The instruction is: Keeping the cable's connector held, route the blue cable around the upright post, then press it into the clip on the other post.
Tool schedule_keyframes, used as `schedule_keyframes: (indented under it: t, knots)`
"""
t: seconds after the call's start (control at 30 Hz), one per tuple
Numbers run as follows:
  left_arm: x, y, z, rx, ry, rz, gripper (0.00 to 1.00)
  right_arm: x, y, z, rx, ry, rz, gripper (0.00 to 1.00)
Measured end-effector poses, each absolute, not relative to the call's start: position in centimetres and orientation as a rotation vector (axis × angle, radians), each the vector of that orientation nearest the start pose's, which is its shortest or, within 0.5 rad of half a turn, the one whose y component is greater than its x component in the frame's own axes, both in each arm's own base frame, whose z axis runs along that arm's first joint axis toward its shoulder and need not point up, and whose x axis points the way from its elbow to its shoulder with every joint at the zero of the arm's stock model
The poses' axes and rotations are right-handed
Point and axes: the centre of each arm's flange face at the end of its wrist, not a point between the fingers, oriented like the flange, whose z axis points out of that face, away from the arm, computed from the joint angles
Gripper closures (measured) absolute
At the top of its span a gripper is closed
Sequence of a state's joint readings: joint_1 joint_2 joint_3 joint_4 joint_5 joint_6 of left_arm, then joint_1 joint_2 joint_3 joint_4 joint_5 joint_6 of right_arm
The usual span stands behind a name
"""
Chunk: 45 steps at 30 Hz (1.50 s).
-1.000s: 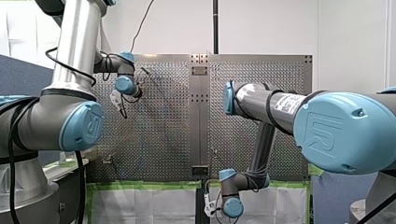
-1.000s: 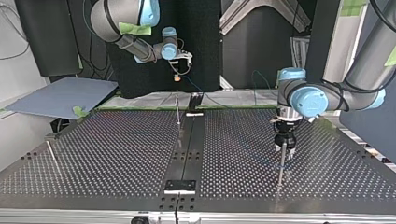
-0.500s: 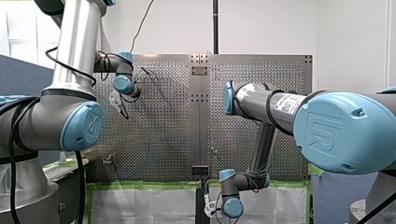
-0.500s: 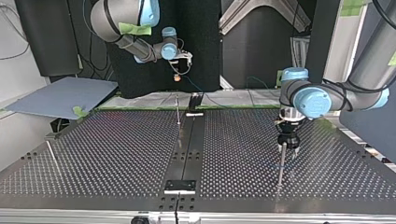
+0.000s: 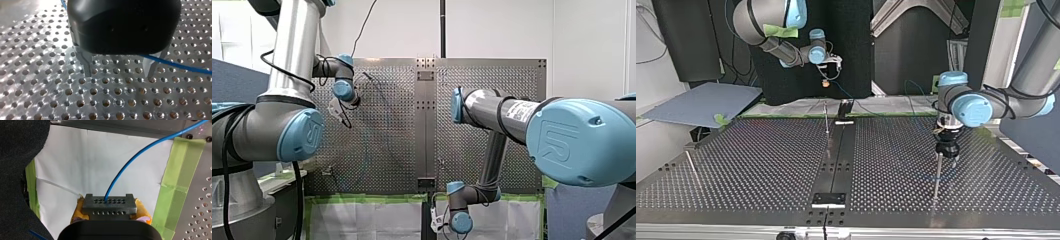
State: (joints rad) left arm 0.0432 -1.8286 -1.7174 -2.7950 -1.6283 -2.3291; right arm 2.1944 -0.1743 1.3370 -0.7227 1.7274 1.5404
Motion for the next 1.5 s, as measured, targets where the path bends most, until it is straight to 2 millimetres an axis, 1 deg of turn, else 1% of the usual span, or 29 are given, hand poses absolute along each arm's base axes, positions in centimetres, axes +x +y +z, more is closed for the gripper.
schedule_keyframes:
  t: [0.17,0.43,0.6,0.93,1.23,1.5]
  knots:
    - [56.8,-9.7,31.6,-0.726,1.479,-0.521,0.01,45.8,-43.5,-25.6,1.945,-1.084,1.165,1.00]
    - [56.6,-8.6,32.7,-0.782,1.428,-0.546,0.01,45.7,-43.6,-25.6,1.943,-1.085,1.165,1.00]
    - [56.0,-8.3,32.7,-0.799,1.407,-0.571,0.01,45.7,-43.7,-25.6,1.943,-1.085,1.165,1.00]
    - [55.0,-8.9,32.6,-0.780,1.391,-0.648,0.01,45.7,-43.7,-25.6,1.942,-1.085,1.166,1.00]
    - [53.2,-8.8,33.0,-0.782,1.382,-0.647,0.01,45.7,-43.7,-25.6,1.944,-1.084,1.167,1.00]
    - [52.6,-8.7,33.3,-0.786,1.373,-0.642,0.01,45.7,-43.7,-25.6,1.944,-1.084,1.167,1.00]
